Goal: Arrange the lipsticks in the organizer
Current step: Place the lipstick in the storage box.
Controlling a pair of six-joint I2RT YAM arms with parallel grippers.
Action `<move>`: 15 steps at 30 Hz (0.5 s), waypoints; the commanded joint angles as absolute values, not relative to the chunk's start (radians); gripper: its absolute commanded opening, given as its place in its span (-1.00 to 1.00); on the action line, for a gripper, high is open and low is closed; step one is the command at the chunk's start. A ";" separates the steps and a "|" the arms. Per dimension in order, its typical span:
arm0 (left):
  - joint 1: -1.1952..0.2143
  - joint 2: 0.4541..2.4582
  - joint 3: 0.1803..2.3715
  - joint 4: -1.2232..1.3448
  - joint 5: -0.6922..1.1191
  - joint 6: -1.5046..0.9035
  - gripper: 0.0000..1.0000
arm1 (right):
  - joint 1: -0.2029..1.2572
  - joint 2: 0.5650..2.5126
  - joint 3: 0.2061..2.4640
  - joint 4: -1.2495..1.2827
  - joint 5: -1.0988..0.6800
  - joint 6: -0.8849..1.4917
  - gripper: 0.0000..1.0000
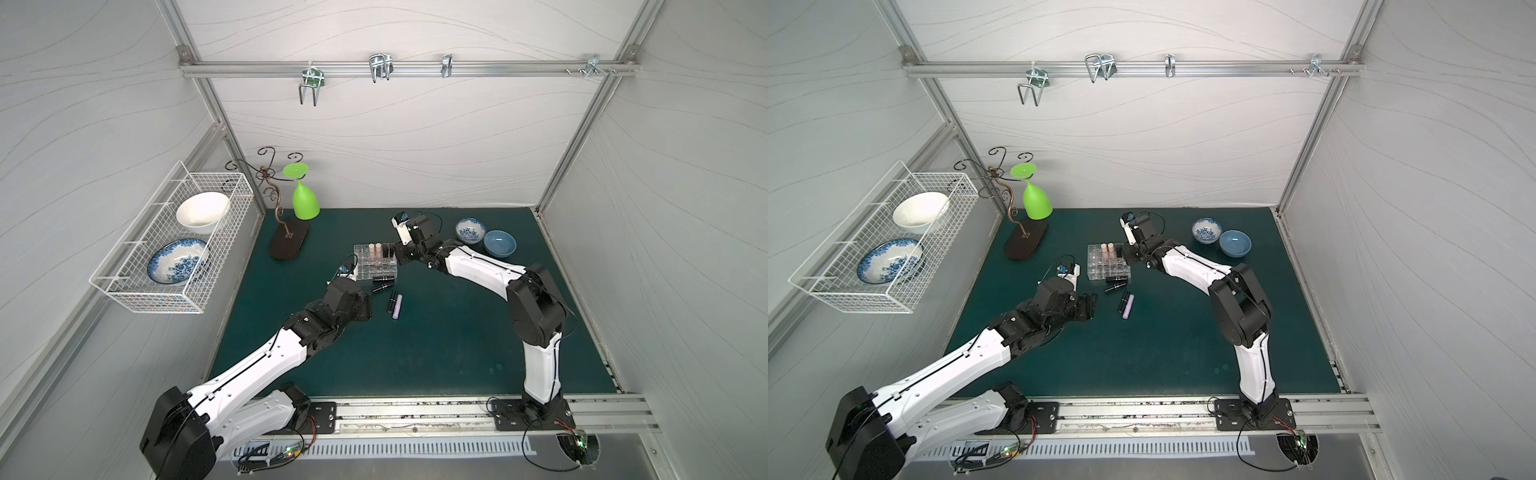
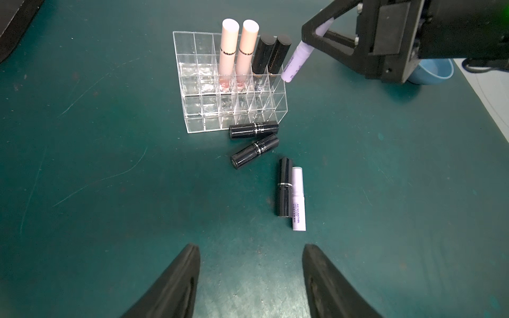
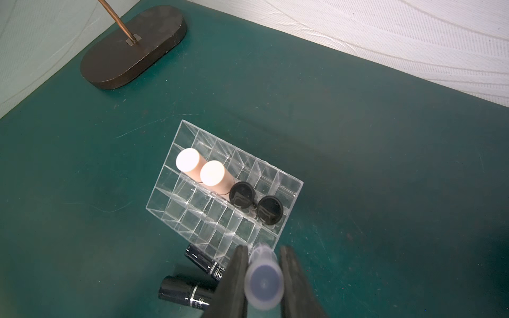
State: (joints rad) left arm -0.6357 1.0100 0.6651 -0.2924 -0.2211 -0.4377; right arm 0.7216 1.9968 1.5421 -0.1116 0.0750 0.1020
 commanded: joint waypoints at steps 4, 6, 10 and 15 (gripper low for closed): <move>-0.629 1.011 0.666 -0.249 -0.226 -0.423 0.28 | 0.726 2.028 1.569 -0.091 0.068 0.091 -0.70; -0.629 1.011 0.665 -0.249 -0.227 -0.423 0.27 | 0.732 2.031 1.568 -0.092 0.066 0.090 -0.70; -0.627 1.015 0.664 -0.249 -0.225 -0.423 0.27 | 0.740 2.046 1.579 -0.096 0.072 0.084 -0.70; -0.627 1.016 0.664 -0.249 -0.222 -0.423 0.26 | 0.740 2.076 1.599 -0.103 0.079 0.081 -0.69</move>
